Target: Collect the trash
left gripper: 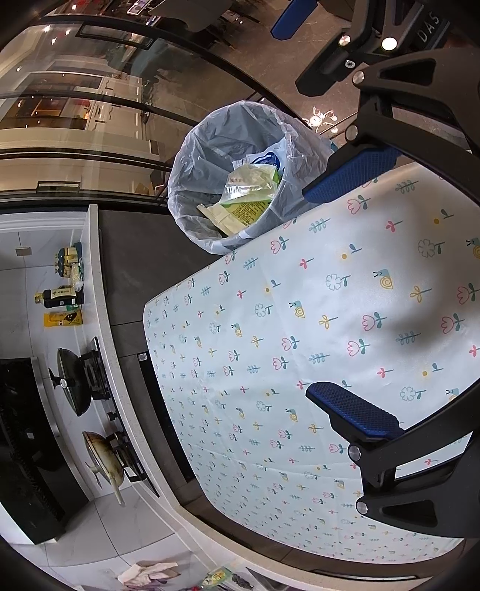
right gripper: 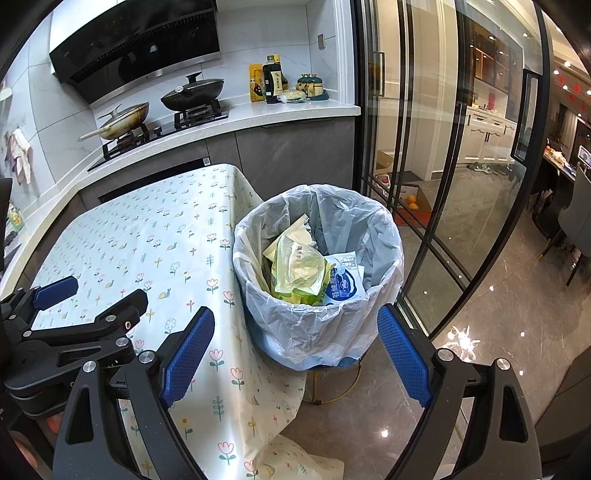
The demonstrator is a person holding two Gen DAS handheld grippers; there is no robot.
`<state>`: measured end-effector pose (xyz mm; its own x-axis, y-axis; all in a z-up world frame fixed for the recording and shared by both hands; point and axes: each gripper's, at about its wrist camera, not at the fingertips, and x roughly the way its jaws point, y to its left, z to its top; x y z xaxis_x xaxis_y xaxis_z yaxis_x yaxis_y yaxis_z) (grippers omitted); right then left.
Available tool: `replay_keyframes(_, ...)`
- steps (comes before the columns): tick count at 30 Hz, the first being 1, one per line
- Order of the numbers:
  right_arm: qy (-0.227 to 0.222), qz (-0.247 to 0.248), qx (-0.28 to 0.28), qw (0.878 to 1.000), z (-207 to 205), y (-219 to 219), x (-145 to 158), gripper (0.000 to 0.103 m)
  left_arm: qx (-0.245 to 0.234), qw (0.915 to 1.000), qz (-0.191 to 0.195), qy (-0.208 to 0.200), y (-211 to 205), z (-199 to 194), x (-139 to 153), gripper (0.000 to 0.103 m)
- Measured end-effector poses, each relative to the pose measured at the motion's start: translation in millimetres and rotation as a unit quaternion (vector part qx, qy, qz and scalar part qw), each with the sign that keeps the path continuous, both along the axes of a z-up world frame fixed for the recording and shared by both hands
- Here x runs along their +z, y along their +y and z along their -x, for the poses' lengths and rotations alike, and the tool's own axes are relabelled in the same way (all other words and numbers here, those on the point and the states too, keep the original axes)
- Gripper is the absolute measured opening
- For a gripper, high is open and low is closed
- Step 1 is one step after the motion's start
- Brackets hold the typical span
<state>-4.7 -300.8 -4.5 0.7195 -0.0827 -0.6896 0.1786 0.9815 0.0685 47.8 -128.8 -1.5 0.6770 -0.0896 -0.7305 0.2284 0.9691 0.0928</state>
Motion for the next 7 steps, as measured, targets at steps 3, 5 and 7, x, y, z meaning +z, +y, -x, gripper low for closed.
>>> replay_keyframes(3, 0.001, -0.001, -0.001, 1.0, 0.4, -0.1, -0.8, 0.086, 0.0, 1.0, 0.002, -0.001, -0.2, 0.0, -0.2, 0.093)
replay_keyframes(5, 0.001, -0.001, -0.001, 1.0, 0.2, -0.1, -1.8, 0.086, -0.003, 1.0, 0.002, -0.003, -0.6, 0.5, -0.1, 0.093)
replay_keyframes(7, 0.001, -0.001, -0.001, 1.0, 0.3, -0.5, -2.6, 0.086, -0.005, 1.0, 0.002, -0.005, -1.0, 1.1, -0.2, 0.093)
